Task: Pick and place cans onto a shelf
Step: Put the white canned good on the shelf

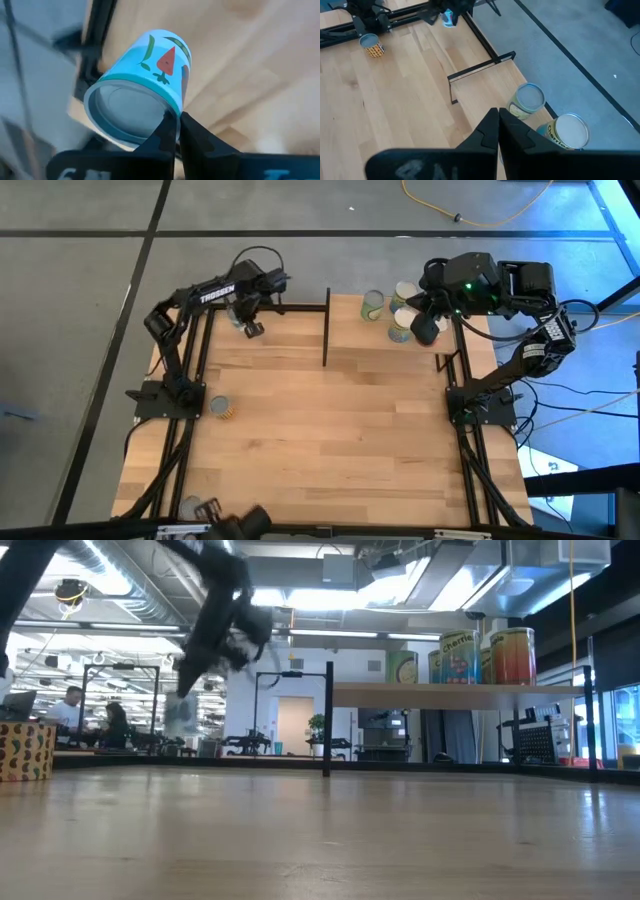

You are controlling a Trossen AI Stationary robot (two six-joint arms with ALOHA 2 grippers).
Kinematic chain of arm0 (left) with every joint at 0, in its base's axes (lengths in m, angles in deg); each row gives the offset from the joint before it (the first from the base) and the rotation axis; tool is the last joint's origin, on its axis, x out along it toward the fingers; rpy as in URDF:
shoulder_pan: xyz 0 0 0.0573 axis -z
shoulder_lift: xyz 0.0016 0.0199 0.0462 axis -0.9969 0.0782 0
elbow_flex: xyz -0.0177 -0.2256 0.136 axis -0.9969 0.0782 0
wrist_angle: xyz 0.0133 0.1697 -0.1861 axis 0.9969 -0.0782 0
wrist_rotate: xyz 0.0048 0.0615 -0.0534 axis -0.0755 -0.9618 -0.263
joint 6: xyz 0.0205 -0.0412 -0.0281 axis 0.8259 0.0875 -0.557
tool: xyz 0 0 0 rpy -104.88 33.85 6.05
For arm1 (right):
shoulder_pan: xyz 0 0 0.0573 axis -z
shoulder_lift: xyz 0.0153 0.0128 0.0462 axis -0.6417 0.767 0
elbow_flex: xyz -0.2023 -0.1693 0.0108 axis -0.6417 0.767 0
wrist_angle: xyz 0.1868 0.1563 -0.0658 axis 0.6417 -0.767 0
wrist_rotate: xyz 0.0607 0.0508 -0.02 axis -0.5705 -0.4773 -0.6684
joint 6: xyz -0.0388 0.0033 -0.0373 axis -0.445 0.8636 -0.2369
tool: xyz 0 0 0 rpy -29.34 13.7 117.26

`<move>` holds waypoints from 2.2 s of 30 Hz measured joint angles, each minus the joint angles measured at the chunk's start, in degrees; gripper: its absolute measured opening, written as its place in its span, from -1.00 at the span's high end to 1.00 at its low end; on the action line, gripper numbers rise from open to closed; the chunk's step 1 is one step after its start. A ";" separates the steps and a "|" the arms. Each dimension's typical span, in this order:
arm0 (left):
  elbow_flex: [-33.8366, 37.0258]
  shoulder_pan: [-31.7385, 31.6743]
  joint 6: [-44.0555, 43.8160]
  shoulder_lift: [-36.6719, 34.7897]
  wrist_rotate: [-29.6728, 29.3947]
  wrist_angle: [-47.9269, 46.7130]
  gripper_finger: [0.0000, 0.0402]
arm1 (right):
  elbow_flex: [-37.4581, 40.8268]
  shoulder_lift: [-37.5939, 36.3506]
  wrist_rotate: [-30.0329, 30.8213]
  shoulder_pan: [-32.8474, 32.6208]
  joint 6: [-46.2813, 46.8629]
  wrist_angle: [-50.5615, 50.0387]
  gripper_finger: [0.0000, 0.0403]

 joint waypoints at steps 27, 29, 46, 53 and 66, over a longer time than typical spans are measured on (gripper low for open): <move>-10.91 43.44 25.10 1.03 7.71 8.18 1.00 | 0.00 -0.01 -3.59 0.00 -0.23 0.00 0.95; -10.93 44.31 24.06 1.96 7.73 8.65 1.00 | 0.00 -0.02 -5.10 -0.02 -0.22 0.00 0.95; -10.80 53.55 7.14 11.87 11.65 5.42 1.00 | -0.02 -0.02 -7.40 -0.02 -4.80 0.00 0.95; -10.97 54.97 1.18 13.36 15.14 7.70 0.99 | -0.02 -0.02 -9.05 -0.02 -6.40 0.02 0.95; -10.91 55.19 -4.11 13.48 16.19 12.71 0.78 | -0.02 -0.02 -9.02 -0.02 -7.41 0.00 0.95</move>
